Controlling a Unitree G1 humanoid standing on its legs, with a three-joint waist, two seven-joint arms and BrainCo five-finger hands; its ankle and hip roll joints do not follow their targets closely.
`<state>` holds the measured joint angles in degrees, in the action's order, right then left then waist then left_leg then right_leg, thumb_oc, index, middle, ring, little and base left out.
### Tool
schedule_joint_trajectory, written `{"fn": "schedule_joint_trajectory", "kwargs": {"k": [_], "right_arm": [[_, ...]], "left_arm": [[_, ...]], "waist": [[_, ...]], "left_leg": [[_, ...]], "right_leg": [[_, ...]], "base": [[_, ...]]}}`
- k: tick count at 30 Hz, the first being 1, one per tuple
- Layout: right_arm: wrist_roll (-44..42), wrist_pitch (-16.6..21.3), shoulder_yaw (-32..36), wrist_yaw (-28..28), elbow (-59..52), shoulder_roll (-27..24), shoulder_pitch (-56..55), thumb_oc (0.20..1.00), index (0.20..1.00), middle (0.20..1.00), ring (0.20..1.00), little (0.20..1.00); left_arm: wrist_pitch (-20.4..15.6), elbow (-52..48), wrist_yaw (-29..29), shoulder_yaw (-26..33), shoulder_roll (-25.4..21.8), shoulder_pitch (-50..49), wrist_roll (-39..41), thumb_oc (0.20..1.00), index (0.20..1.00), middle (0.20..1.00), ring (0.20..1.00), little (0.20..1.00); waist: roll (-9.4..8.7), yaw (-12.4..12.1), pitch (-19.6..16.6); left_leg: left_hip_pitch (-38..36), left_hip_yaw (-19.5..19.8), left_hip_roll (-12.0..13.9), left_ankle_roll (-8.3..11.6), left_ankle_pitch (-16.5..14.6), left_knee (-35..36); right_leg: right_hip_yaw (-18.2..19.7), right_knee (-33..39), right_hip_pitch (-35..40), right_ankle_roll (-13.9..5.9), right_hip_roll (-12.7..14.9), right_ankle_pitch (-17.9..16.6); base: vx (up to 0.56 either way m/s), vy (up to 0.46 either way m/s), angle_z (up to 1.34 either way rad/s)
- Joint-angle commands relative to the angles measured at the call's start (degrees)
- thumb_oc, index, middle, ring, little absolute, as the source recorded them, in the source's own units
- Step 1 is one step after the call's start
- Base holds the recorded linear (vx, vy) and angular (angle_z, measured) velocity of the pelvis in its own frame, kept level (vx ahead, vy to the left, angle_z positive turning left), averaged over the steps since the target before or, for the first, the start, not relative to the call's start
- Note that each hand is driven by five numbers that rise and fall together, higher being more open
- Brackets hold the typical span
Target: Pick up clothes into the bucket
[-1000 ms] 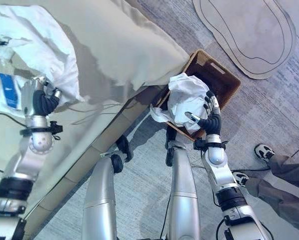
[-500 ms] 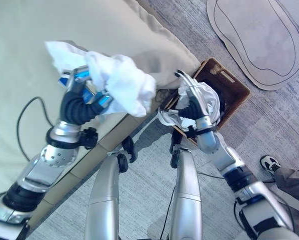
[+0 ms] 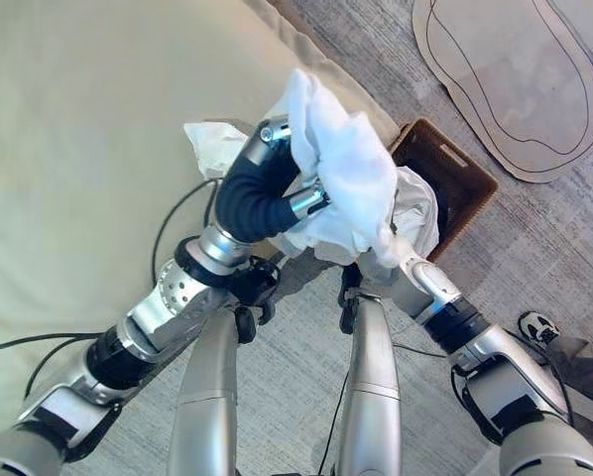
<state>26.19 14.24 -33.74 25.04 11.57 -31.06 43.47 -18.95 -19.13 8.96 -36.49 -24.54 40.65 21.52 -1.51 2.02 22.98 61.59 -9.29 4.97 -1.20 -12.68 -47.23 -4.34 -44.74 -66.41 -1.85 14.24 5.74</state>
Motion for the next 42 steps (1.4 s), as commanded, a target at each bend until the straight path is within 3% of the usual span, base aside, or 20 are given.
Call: {"fn": "schedule_joint_trajectory", "kwargs": {"k": [1, 2, 3, 4, 9, 15, 21, 28, 29, 30, 37, 42], "right_arm": [[-3.92, 1.47, -1.85, -0.46, -2.86, 2.37, 0.82, 0.225, 0.225, 0.225, 0.225, 0.225], [-7.61, 2.39, -2.01, -2.39, -2.94, 3.30, -0.52, 0.200, 0.200, 0.200, 0.200, 0.200], [-9.22, 2.55, -1.91, -3.32, -2.70, 3.45, -1.41, 0.200, 0.200, 0.200, 0.200, 0.200], [-10.81, 2.64, -1.53, -3.81, -2.60, 3.51, -2.24, 0.200, 0.200, 0.200, 0.200, 0.200], [-23.06, 3.38, 3.01, -6.23, 0.22, 4.93, -9.29, 0.200, 0.200, 0.200, 0.200, 0.200], [-32.86, 6.33, 12.18, -7.70, -2.04, 2.29, -18.90, 0.200, 0.200, 0.200, 0.200, 0.200], [-47.59, 12.16, 23.27, -13.20, -8.41, 0.97, -28.42, 0.200, 0.200, 0.200, 0.200, 0.200], [-61.93, 14.03, 25.64, -20.85, -12.43, 4.25, -30.65, 0.200, 0.200, 0.200, 0.200, 0.200], [-62.04, 14.02, 25.70, -20.95, -12.43, 4.25, -30.67, 0.200, 0.200, 0.200, 0.200, 0.200], [-64.85, 14.06, 25.95, -22.47, -13.72, 4.90, -30.58, 0.200, 0.200, 0.200, 0.200, 0.200], [-70.93, 16.38, 28.13, -21.90, -16.09, 8.58, -29.69, 0.200, 0.200, 0.200, 0.200, 0.200], [-71.11, 20.98, 35.84, -18.22, -21.20, 10.03, -29.92, 0.200, 0.200, 0.200, 0.200, 0.200]], "left_arm": [[-2.27, -7.02, -1.53, -0.38, 3.92, 1.04, 0.85, 0.200, 0.200, 0.200, 0.200, 0.200], [-2.21, -6.65, -1.25, -0.05, 4.35, 0.84, 0.71, 0.200, 0.200, 0.200, 0.200, 0.200], [-2.14, -6.55, -1.15, 0.27, 4.14, 0.76, 0.11, 0.200, 0.200, 0.200, 0.200, 0.200], [-2.07, -6.55, -1.04, 0.57, 3.87, 0.60, -0.18, 0.200, 0.200, 0.200, 0.200, 0.200], [-2.21, -7.64, -0.11, 4.10, 1.82, -0.93, -0.88, 0.200, 0.200, 0.200, 0.200, 0.200], [-3.73, -8.42, 1.65, 9.93, -1.56, -4.71, -1.78, 0.200, 0.200, 0.200, 0.200, 0.200], [-3.98, -2.71, 4.75, 17.44, -7.29, -15.37, -9.43, 0.200, 0.200, 0.200, 0.200, 0.200], [-1.15, 7.15, 5.24, 17.53, -8.57, -18.39, -19.54, 0.200, 0.200, 0.200, 0.200, 0.200], [-1.18, 7.22, 5.30, 17.47, -8.56, -18.34, -19.63, 0.285, 0.285, 0.285, 0.285, 0.285], [-0.29, 7.67, 3.77, 16.81, -9.50, -17.58, -22.05, 1.000, 1.000, 1.000, 1.000, 1.000], [-1.92, 5.48, 3.44, 18.34, -7.43, -18.32, -17.84, 1.000, 1.000, 1.000, 1.000, 1.000], [-4.34, 3.03, 6.09, 24.26, -7.46, -23.63, -14.16, 1.000, 1.000, 1.000, 1.000, 1.000]], "waist": [[3.63, 0.74, -3.97], [3.70, 0.68, -4.23], [3.68, 0.79, -3.96], [3.74, 0.74, -4.19], [3.70, 1.00, -4.29], [3.28, 1.71, -4.32], [2.44, 2.61, -3.84], [1.95, 3.23, -3.88], [1.92, 3.21, -3.89], [1.97, 3.34, -3.88], [2.18, 3.51, -3.83], [2.42, 3.41, -4.07]], "left_leg": [[1.15, 2.09, 2.36, 1.42, 5.23, 6.11], [0.38, 2.61, 2.33, 2.09, 3.94, 6.08], [0.89, 2.04, 2.43, 1.42, 5.40, 6.30], [0.19, 2.64, 2.45, 2.16, 3.81, 6.10], [0.04, 2.61, 2.67, 2.26, 3.98, 6.43], [-0.32, 2.54, 2.84, 2.40, 4.09, 6.92], [-0.68, 2.36, 3.48, 2.54, 3.68, 6.57], [-0.45, 2.20, 3.92, 2.38, 3.26, 5.97], [-0.44, 2.18, 3.92, 2.38, 3.26, 5.96], [-0.33, 2.15, 3.99, 2.39, 3.19, 5.87], [-0.38, 2.05, 3.81, 2.34, 3.30, 6.12], [-0.56, 2.25, 3.61, 2.50, 3.19, 6.37]], "right_leg": [[1.99, 5.64, 4.05, -4.83, 1.37, -2.85], [2.36, 5.31, 4.71, -5.32, 1.10, -1.54], [1.95, 5.78, 4.36, -4.78, 1.34, -2.89], [2.21, 5.35, 5.00, -5.34, 1.15, -1.36], [1.99, 5.73, 5.26, -5.38, 1.20, -1.53], [1.88, 6.23, 5.51, -5.61, 1.35, -1.65], [2.10, 6.30, 5.64, -5.57, 1.13, -1.68], [2.43, 5.98, 5.17, -5.49, 0.91, -1.73], [2.44, 5.96, 5.14, -5.49, 0.91, -1.72], [2.50, 5.93, 5.05, -5.48, 0.87, -1.68], [2.38, 5.76, 4.92, -5.45, 0.89, -1.67], [2.36, 5.88, 5.11, -5.41, 0.77, -1.42]], "base": [[0.06, -0.015, 0.03], [-0.08, 0.004, 0.01], [0.06, -0.011, 0.02], [0.00, 0.000, 0.00], [0.01, -0.001, 0.00], [0.00, 0.000, 0.00], [0.00, 0.000, 0.00], [0.00, 0.006, -0.05], [0.00, 0.005, -0.04], [0.00, 0.000, 0.00], [0.00, 0.000, 0.00], [0.00, 0.000, 0.00]]}}
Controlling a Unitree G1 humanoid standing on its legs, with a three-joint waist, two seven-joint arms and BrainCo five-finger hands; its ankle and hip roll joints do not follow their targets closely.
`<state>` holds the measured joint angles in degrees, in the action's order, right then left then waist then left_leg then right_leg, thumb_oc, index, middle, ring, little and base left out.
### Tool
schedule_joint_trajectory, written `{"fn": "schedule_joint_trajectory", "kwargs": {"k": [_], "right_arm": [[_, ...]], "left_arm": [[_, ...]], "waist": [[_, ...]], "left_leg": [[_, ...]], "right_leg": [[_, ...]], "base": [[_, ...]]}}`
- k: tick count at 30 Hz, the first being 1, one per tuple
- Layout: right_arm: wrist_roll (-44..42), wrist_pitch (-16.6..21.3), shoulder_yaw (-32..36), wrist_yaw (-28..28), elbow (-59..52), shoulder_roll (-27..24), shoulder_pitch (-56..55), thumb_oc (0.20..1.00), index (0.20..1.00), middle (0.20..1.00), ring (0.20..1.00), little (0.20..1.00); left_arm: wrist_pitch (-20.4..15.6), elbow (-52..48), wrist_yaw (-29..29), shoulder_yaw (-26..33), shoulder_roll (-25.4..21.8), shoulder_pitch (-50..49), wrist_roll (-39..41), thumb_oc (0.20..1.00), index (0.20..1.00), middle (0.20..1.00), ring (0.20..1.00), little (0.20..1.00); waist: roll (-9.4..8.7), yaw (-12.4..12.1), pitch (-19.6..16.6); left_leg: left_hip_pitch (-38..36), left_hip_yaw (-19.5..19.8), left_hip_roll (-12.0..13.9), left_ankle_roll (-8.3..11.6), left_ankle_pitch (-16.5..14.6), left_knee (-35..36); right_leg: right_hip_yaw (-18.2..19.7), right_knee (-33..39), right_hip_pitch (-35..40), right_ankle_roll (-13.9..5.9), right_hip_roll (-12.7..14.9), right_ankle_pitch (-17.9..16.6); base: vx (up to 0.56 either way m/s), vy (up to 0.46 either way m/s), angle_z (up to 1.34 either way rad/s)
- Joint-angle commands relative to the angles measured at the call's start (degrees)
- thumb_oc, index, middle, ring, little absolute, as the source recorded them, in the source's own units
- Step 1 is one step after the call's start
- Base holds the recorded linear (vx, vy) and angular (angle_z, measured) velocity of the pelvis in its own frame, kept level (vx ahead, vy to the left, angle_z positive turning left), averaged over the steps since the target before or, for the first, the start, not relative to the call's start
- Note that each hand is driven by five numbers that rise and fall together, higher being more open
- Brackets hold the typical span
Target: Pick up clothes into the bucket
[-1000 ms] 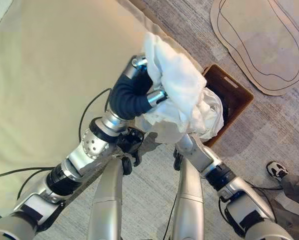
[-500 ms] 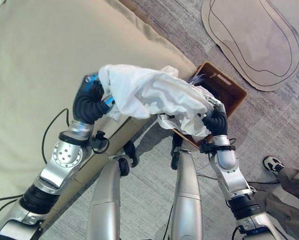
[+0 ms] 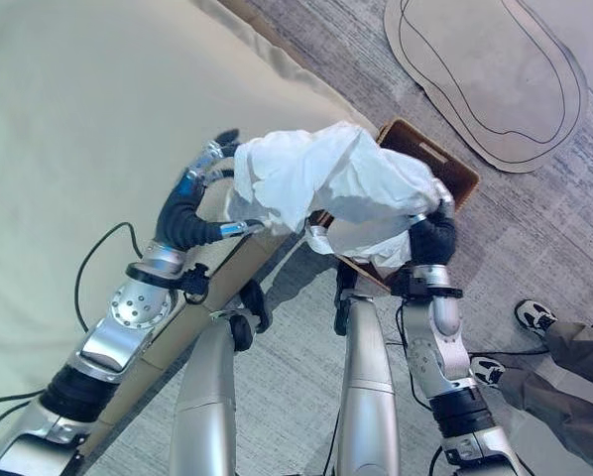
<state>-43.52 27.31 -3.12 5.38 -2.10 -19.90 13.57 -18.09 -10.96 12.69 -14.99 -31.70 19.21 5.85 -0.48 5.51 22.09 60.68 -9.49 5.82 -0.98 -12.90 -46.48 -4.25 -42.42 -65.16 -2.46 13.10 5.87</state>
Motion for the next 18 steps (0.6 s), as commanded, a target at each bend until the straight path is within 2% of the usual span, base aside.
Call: {"fn": "schedule_joint_trajectory", "kwargs": {"k": [1, 12, 18], "right_arm": [[-1.65, 8.56, 6.29, 1.90, -8.09, -0.94, -0.15, 0.200, 0.200, 0.200, 0.200, 0.200], [-0.13, 13.82, 15.98, 7.29, -14.74, -1.52, 0.53, 0.200, 0.200, 0.200, 0.200, 0.200], [-0.24, 13.66, 16.02, 7.52, -14.77, -2.03, -0.53, 0.200, 0.200, 0.200, 0.200, 0.200]], "left_arm": [[-5.36, -5.43, 2.78, 3.80, -0.65, -3.26, 1.68, 1.000, 1.000, 1.000, 1.000, 1.000], [-7.07, -4.85, 7.72, 15.36, -0.52, -12.98, 2.12, 1.000, 1.000, 1.000, 1.000, 1.000], [-7.58, -4.18, 10.21, 18.25, 1.50, -14.88, 1.68, 1.000, 1.000, 1.000, 1.000, 1.000]], "waist": [[1.41, -0.11, -3.26], [1.18, -0.37, -3.45], [0.88, -0.54, -3.26]], "left_leg": [[0.31, 2.45, 2.77, 2.32, 3.37, 5.62], [-0.06, 2.36, 2.95, 2.58, 3.17, 5.83], [-0.08, 2.37, 3.06, 2.60, 3.11, 5.62]], "right_leg": [[2.31, 3.56, 3.89, -4.77, 1.86, -1.53], [2.35, 3.89, 4.44, -4.73, 1.64, -1.50], [2.25, 3.72, 4.54, -4.54, 1.50, -1.41]], "base": [[0.00, 0.000, 0.00], [0.00, 0.000, 0.00], [0.00, 0.000, 0.00]]}}
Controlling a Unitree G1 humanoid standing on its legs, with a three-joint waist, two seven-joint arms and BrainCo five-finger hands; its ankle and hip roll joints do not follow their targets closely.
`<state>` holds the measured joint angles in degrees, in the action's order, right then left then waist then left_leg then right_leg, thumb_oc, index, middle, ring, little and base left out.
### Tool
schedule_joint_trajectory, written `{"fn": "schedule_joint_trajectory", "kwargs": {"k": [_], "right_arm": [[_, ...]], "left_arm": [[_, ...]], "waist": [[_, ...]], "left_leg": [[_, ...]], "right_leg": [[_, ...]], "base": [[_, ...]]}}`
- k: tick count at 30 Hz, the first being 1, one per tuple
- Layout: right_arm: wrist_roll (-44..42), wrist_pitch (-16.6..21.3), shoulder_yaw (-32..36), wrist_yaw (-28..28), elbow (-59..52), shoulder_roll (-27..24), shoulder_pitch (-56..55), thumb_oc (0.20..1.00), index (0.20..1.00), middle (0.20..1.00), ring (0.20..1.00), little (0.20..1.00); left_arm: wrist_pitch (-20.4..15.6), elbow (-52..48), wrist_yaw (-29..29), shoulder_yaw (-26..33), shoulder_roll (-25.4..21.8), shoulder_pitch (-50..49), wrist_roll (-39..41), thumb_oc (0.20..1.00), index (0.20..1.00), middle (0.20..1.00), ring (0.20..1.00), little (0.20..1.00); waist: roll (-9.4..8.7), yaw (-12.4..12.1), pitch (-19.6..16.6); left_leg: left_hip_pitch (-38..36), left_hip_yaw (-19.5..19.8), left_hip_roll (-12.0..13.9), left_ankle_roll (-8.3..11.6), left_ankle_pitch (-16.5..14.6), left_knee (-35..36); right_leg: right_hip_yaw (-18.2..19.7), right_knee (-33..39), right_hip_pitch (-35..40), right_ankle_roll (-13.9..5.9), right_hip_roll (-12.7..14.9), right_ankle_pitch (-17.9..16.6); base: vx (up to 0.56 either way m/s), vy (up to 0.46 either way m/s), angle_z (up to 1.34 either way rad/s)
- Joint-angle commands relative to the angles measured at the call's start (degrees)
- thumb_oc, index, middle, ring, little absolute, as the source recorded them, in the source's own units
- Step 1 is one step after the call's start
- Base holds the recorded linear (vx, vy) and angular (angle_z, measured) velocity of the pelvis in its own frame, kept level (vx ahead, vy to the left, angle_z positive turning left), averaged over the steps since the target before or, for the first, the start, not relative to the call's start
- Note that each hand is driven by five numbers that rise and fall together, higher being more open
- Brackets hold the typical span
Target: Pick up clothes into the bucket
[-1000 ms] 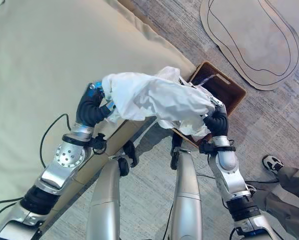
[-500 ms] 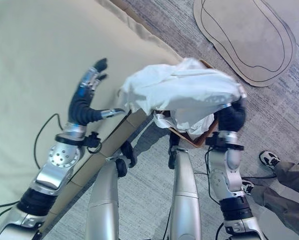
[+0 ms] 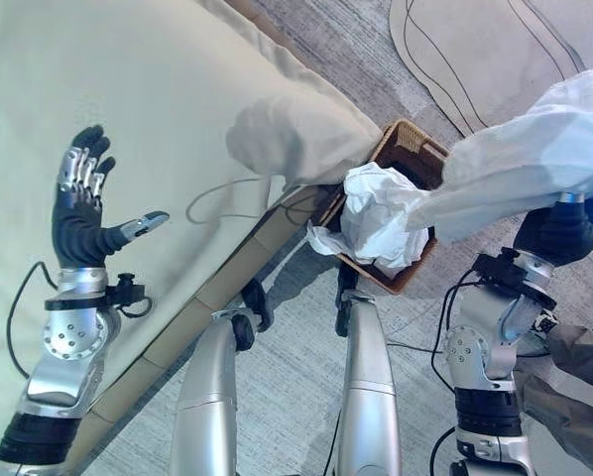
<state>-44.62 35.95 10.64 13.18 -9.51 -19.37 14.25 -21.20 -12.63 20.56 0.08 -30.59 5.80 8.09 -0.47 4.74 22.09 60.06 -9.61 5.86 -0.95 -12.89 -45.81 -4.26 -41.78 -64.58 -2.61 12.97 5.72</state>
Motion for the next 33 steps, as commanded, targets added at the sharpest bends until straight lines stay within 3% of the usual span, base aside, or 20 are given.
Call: {"fn": "schedule_joint_trajectory", "kwargs": {"k": [1, 9, 10, 15, 22, 33], "right_arm": [[1.13, 4.50, 1.76, -0.33, -7.23, -2.86, -1.67, 0.200, 0.200, 0.200, 0.200, 0.200], [3.48, -0.09, -3.85, -0.46, 1.78, -3.95, -3.56, 0.200, 0.200, 0.200, 0.200, 0.200], [9.10, -1.79, -5.10, 2.04, 5.52, -4.85, -3.51, 0.200, 0.200, 0.200, 0.200, 0.200], [11.46, -3.73, -9.17, 5.81, 19.83, -3.24, 0.82, 0.200, 0.200, 0.200, 0.200, 0.200], [18.45, -9.68, -15.37, 11.20, 41.50, -4.96, 13.13, 0.200, 0.200, 0.200, 0.200, 0.200], [11.46, -14.45, -16.72, 12.42, 68.32, -10.68, 32.45, 0.200, 0.200, 0.200, 0.200, 0.200]], "left_arm": [[-4.50, -2.72, 2.52, 3.50, 0.62, -1.57, -0.74, 1.000, 1.000, 1.000, 1.000, 1.000], [-5.23, -3.16, 3.98, 3.83, 1.91, -0.51, -1.93, 1.000, 1.000, 1.000, 1.000, 1.000], [-5.78, -3.14, 4.47, 3.96, 2.22, 0.23, -2.46, 1.000, 1.000, 1.000, 1.000, 1.000], [-7.52, -3.18, 5.84, 2.75, 3.38, 2.36, -2.46, 1.000, 1.000, 1.000, 1.000, 1.000], [-8.20, -3.75, 7.01, 0.84, 3.40, 4.00, -2.10, 1.000, 1.000, 1.000, 1.000, 1.000], [-7.87, -3.91, 6.89, -2.62, 2.10, 6.54, 0.21, 1.000, 1.000, 1.000, 1.000, 1.000]], "waist": [[0.78, 0.24, -3.21], [0.67, -0.19, -2.58], [0.70, -0.43, -2.25], [1.27, -1.49, -1.62], [2.20, -3.57, -0.91], [3.46, -5.84, 0.01]], "left_leg": [[0.53, 2.43, 3.06, 2.55, 3.10, 4.98], [1.01, 2.49, 2.93, 2.44, 3.17, 4.47], [1.19, 2.46, 2.84, 2.42, 3.16, 4.26], [1.70, 2.46, 2.38, 2.29, 3.19, 3.98], [2.37, 2.30, 2.02, 2.13, 3.17, 3.60], [2.63, 1.77, 1.59, 2.14, 2.93, 3.14]], "right_leg": [[2.27, 3.12, 3.94, -4.36, 1.62, -1.31], [2.25, 2.92, 3.58, -4.29, 1.84, -1.47], [2.24, 2.77, 3.46, -4.27, 1.92, -1.47], [2.20, 2.63, 3.03, -4.32, 2.27, -1.49], [2.44, 2.17, 2.27, -4.29, 2.73, -1.65], [2.85, 1.43, 1.57, -4.21, 3.14, -1.58]], "base": [[0.00, 0.000, 0.00], [0.00, 0.000, 0.00], [0.00, 0.000, 0.00], [0.00, 0.000, 0.00], [0.00, 0.003, 0.01], [0.00, 0.002, 0.01]]}}
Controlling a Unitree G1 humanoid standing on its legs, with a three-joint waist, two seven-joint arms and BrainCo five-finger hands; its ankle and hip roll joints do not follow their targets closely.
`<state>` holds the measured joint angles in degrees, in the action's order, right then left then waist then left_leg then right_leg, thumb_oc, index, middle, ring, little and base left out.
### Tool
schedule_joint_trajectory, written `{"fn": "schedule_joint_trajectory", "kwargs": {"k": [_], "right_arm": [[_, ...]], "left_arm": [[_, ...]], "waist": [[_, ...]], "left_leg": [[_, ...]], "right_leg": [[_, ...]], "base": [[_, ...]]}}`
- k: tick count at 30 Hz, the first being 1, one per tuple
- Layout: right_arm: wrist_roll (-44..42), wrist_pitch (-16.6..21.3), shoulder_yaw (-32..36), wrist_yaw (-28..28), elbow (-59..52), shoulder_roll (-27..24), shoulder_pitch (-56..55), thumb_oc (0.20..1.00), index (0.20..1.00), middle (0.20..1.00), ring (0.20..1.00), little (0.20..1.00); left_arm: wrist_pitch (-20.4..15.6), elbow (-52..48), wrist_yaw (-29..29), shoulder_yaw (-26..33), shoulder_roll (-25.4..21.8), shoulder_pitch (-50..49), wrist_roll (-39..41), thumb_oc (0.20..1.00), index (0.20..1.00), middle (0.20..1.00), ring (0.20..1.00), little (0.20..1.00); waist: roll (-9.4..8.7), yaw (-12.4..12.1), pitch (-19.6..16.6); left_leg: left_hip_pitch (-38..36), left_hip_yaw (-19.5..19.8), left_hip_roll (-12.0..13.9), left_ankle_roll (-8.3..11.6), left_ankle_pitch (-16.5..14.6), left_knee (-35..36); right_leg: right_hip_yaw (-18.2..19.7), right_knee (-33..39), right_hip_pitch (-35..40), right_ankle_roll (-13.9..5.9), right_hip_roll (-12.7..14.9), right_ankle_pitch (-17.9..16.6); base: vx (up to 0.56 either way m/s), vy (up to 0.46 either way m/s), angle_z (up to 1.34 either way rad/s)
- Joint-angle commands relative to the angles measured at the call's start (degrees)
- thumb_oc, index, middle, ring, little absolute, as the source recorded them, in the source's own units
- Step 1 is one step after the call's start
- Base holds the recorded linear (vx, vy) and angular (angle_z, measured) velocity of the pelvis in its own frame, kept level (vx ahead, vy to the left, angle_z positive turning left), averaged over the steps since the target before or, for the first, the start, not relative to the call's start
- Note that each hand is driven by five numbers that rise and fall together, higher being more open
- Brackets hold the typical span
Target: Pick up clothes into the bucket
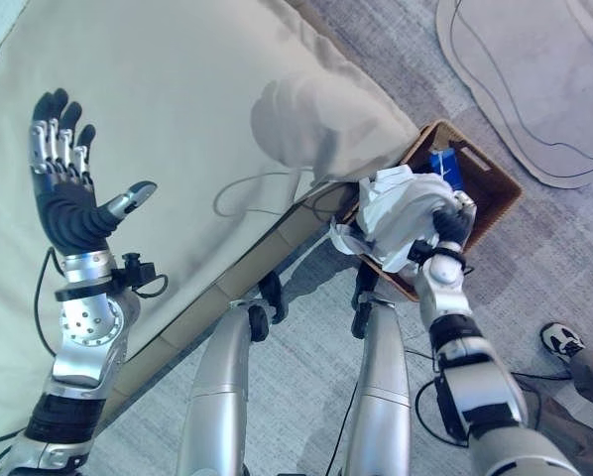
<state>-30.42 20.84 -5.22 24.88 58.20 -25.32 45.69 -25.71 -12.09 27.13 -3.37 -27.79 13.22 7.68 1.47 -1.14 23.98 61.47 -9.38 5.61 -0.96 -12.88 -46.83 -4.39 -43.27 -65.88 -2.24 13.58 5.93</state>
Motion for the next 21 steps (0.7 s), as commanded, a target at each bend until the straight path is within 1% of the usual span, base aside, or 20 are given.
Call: {"fn": "schedule_joint_trajectory", "kwargs": {"k": [1, 4, 5, 6, 11, 12, 15, 18, 19, 20, 21], "right_arm": [[-2.51, 0.16, -1.21, 0.77, 1.72, -5.85, 1.97, 0.200, 0.200, 0.200, 0.200, 0.200], [-3.45, -0.38, -1.06, 1.23, 4.95, -8.21, 5.17, 0.200, 0.200, 0.200, 0.200, 0.200], [-3.58, -0.32, -1.14, 1.11, 5.21, -8.32, 5.44, 0.200, 0.200, 0.200, 0.200, 0.200], [-5.31, -0.40, -0.09, 2.06, 7.55, -9.66, 7.48, 0.200, 0.200, 0.200, 0.200, 0.200], [-7.26, -0.86, 0.46, 2.96, 10.85, -12.18, 10.35, 0.200, 0.200, 0.200, 0.200, 0.200], [-7.62, -1.71, 1.05, 4.08, 13.48, -13.55, 11.70, 0.200, 0.200, 0.200, 0.200, 0.200], [-6.39, -3.08, 0.05, 4.49, 15.56, -14.25, 12.55, 0.200, 0.200, 0.200, 0.200, 0.200], [-6.38, -2.93, -0.69, 4.06, 14.61, -14.06, 12.54, 0.200, 0.200, 0.200, 0.200, 0.200], [-6.47, -2.85, -0.85, 3.70, 14.24, -13.85, 12.24, 0.332, 0.332, 0.332, 0.332, 0.332], [-6.64, -2.76, -1.00, 2.94, 13.60, -13.74, 11.70, 0.915, 0.915, 0.915, 0.915, 0.915], [-6.46, -2.79, -1.25, 2.39, 13.21, -13.73, 11.32, 0.915, 0.915, 0.915, 0.915, 0.915]], "left_arm": [[-3.39, -4.46, 0.22, 0.62, -0.94, -0.83, 0.77, 1.000, 1.000, 1.000, 1.000, 1.000], [-3.28, -4.94, -0.24, 0.21, -1.18, -0.44, 1.20, 1.000, 1.000, 1.000, 1.000, 1.000], [-3.26, -4.95, -0.26, 0.22, -1.15, -0.33, 1.22, 1.000, 1.000, 1.000, 1.000, 1.000], [-3.26, -5.11, -0.39, 0.06, -1.31, -0.37, 1.60, 1.000, 1.000, 1.000, 1.000, 1.000], [-2.98, -5.54, -0.86, -0.26, -1.82, -0.59, 2.16, 1.000, 1.000, 1.000, 1.000, 1.000], [-2.73, -5.82, -0.82, -0.20, -2.13, -0.86, 2.26, 1.000, 1.000, 1.000, 1.000, 1.000], [-2.38, -6.00, -0.65, -0.27, -2.53, -0.71, 2.24, 1.000, 1.000, 1.000, 1.000, 1.000], [-2.28, -6.26, -0.77, -0.32, -2.43, -0.60, 2.26, 1.000, 1.000, 1.000, 1.000, 1.000], [-2.34, -6.30, -0.88, -0.32, -2.38, -0.58, 2.29, 1.000, 1.000, 1.000, 1.000, 1.000], [-2.50, -6.40, -1.09, -0.30, -2.27, -0.64, 2.51, 1.000, 1.000, 1.000, 1.000, 1.000], [-2.54, -6.43, -1.17, -0.27, -2.26, -0.67, 2.58, 1.000, 1.000, 1.000, 1.000, 1.000]], "waist": [[1.50, -0.06, -1.89], [1.79, -0.40, -1.65], [1.83, -0.42, -1.55], [2.07, -0.64, -1.48], [2.42, -0.90, -1.23], [2.52, -1.03, -1.29], [2.52, -0.99, -1.38], [2.52, -0.83, -1.39], [2.53, -0.82, -1.36], [2.46, -0.79, -1.44], [2.43, -0.74, -1.40]], "left_leg": [[1.27, 1.57, 1.74, 2.15, 2.92, 4.14], [1.27, 1.51, 1.67, 2.15, 2.88, 4.17], [1.27, 1.50, 1.68, 2.15, 2.87, 4.16], [1.29, 1.43, 1.58, 2.10, 2.79, 4.04], [1.32, 1.38, 1.49, 2.12, 2.76, 4.00], [1.30, 1.36, 1.41, 2.12, 2.73, 3.95], [1.32, 1.22, 1.37, 2.13, 2.63, 3.79], [1.44, 1.14, 1.35, 2.13, 2.58, 3.80], [1.49, 1.16, 1.31, 2.12, 2.56, 3.75], [1.51, 1.16, 1.31, 2.11, 2.57, 3.81], [1.53, 1.10, 1.36, 2.10, 2.57, 3.82]], "right_leg": [[3.00, 2.93, 2.86, -4.58, 2.53, -1.75], [3.08, 2.97, 2.86, -4.62, 2.59, -1.60], [3.09, 2.96, 2.85, -4.62, 2.58, -1.60], [3.23, 2.92, 2.80, -4.59, 2.58, -1.58], [3.39, 2.88, 2.62, -4.62, 2.68, -1.49], [3.41, 2.78, 2.65, -4.58, 2.66, -1.42], [3.41, 2.57, 2.55, -4.56, 2.63, -1.38], [3.37, 2.59, 2.46, -4.57, 2.61, -1.36], [3.36, 2.53, 2.42, -4.55, 2.59, -1.35], [3.37, 2.57, 2.41, -4.55, 2.59, -1.32], [3.39, 2.57, 2.36, -4.53, 2.56, -1.33]], "base": [[0.00, 0.000, 0.00], [0.00, 0.000, 0.01], [0.00, 0.000, 0.00], [0.00, 0.000, 0.00], [0.00, 0.000, 0.00], [0.00, 0.000, 0.00], [0.00, 0.000, 0.00], [0.00, 0.000, 0.00], [0.00, 0.000, 0.00], [0.00, 0.000, 0.00], [0.00, 0.000, 0.00]]}}
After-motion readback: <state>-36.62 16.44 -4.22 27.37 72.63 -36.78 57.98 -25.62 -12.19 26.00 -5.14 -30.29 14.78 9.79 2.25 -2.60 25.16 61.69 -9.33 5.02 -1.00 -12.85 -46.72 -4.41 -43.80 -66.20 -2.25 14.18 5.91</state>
